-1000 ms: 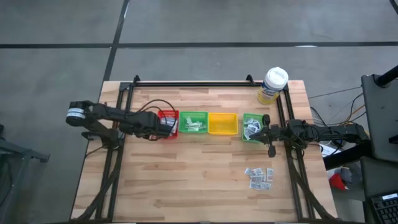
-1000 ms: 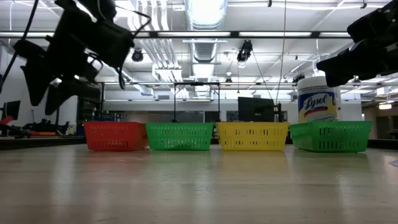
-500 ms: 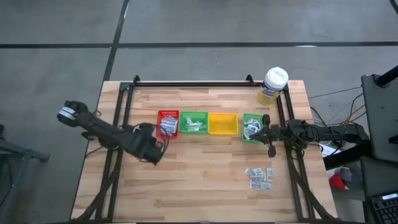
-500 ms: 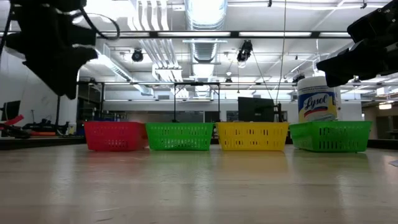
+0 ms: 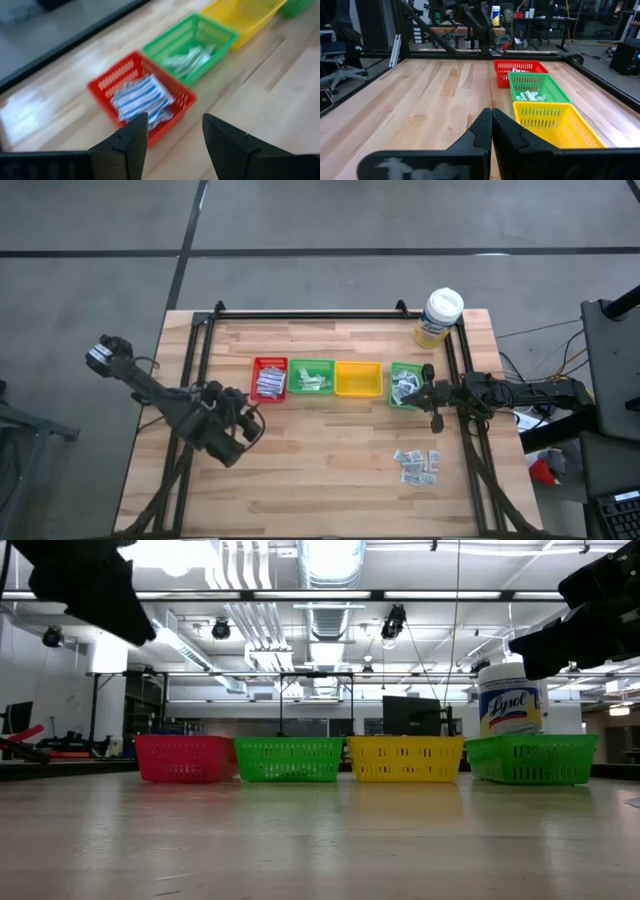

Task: Pick & Place First Aid Supplies
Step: Put the orange ointment pack into the yellow bin

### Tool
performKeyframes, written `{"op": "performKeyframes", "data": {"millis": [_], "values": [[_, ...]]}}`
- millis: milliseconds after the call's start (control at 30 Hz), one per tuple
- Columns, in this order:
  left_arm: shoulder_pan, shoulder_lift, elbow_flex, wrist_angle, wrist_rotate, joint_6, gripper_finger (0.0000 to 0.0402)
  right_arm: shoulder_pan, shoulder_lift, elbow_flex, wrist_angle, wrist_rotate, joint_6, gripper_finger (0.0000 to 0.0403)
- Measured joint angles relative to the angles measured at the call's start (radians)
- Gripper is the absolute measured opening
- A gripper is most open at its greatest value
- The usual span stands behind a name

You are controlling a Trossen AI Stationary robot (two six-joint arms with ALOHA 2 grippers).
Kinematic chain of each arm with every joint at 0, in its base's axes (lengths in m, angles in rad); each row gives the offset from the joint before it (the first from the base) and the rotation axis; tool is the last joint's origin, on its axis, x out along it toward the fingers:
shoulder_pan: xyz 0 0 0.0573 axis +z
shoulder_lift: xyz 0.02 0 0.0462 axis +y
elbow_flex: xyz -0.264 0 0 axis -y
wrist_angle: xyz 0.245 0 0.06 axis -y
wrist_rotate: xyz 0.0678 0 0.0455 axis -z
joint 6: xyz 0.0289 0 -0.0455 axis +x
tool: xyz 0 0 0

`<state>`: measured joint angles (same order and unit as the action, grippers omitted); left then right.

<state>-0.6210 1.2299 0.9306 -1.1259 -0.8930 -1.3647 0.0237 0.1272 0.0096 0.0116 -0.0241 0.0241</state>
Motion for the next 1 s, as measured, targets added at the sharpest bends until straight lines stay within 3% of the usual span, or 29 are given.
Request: {"op": "performKeyframes", "data": {"millis": [600, 800, 1000], "values": [[-0.016, -0.141, -0.039, 0.084, -0.155, 0.223, 0.0188, 0.000, 0.000, 0.000, 0.000, 0.000, 0.002, 0.0008], [-0.016, -0.253, -0.210, 0.334, -0.154, 0.358, 0.0188, 0.000, 0.000, 0.000, 0.000, 0.000, 0.002, 0.0008], [-0.017, -0.378, -0.414, 0.688, -0.103, 0.587, 0.0188, 0.000, 0.000, 0.000, 0.000, 0.000, 0.010, 0.0008]]}}
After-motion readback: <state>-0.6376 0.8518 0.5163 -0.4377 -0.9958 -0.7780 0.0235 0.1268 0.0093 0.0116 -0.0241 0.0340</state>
